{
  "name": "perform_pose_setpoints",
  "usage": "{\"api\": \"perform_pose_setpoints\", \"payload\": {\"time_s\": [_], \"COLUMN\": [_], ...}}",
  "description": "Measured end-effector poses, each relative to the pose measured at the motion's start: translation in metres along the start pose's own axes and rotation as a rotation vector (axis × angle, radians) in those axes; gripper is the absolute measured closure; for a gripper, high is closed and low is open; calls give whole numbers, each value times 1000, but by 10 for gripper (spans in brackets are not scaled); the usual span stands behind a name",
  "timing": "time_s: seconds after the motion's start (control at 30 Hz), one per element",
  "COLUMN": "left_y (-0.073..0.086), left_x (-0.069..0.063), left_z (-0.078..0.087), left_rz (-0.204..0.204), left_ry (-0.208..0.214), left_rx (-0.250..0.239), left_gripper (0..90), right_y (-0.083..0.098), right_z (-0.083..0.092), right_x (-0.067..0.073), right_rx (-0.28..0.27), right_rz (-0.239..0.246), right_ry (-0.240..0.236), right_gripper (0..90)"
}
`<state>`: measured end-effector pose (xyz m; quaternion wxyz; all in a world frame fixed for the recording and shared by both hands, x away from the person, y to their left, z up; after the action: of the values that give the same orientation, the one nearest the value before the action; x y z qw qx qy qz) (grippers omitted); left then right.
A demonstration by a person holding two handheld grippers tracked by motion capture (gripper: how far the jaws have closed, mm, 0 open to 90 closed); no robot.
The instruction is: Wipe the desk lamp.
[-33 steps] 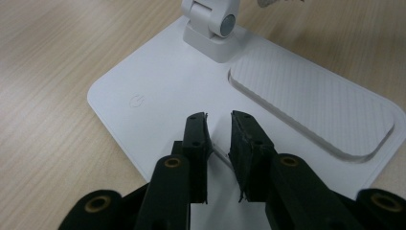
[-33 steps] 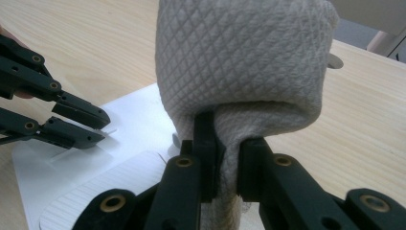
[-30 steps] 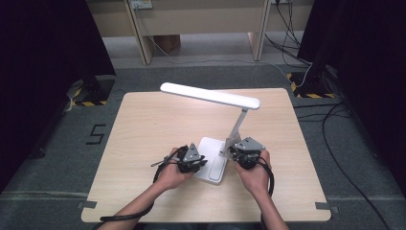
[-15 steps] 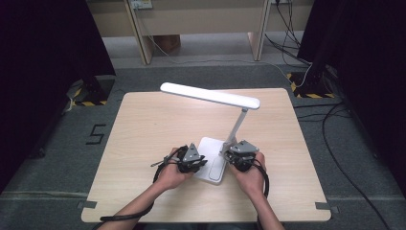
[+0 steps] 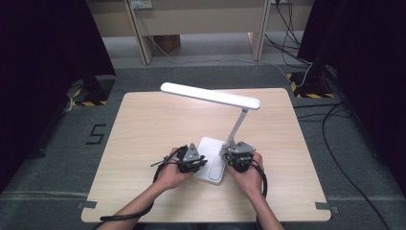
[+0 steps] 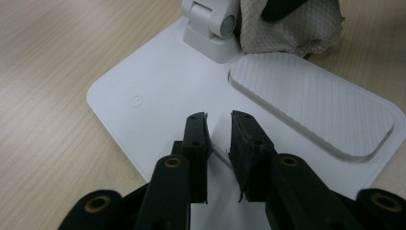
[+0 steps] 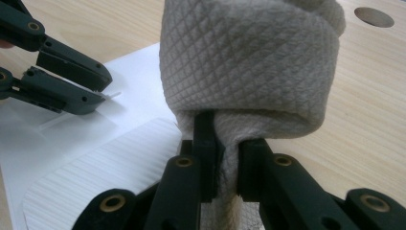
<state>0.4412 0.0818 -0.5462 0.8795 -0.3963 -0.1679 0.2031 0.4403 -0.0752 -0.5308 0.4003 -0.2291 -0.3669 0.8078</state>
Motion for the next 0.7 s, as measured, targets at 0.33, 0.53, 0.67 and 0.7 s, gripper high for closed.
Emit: {"api": "perform_pose_setpoints", "payload": {"time_s": [0.33, 0.53, 0.67, 0.7], "left_y": [0, 0, 0, 0], "left_x": [0, 0, 0, 0], "left_z": [0, 0, 0, 0], "left_rz": [7, 10, 12, 12], "left_ry": [-1, 0, -1, -2], "left_rx": [-2, 1, 0, 0], "left_gripper": [759, 759, 759, 759], "right_y": [-4, -10, -10, -10], "right_z": [-1, -16, -23, -24], "right_x": [-29, -37, -41, -40], "right_rx": [-18, -48, -47, -45], "right_rz": [-22, -67, -86, -83], "right_ry": [85, 64, 63, 60], "right_gripper": [816, 815, 815, 815]}}
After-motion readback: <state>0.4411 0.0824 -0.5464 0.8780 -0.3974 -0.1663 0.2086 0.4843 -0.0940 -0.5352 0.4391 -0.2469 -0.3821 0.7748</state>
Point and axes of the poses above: each handheld gripper's, and its own axes: z roughly backward along the jaws, y roughly out of its underside, x roughly to its left, the point moved 7 cm from there along -z, roughly forward along the jaws
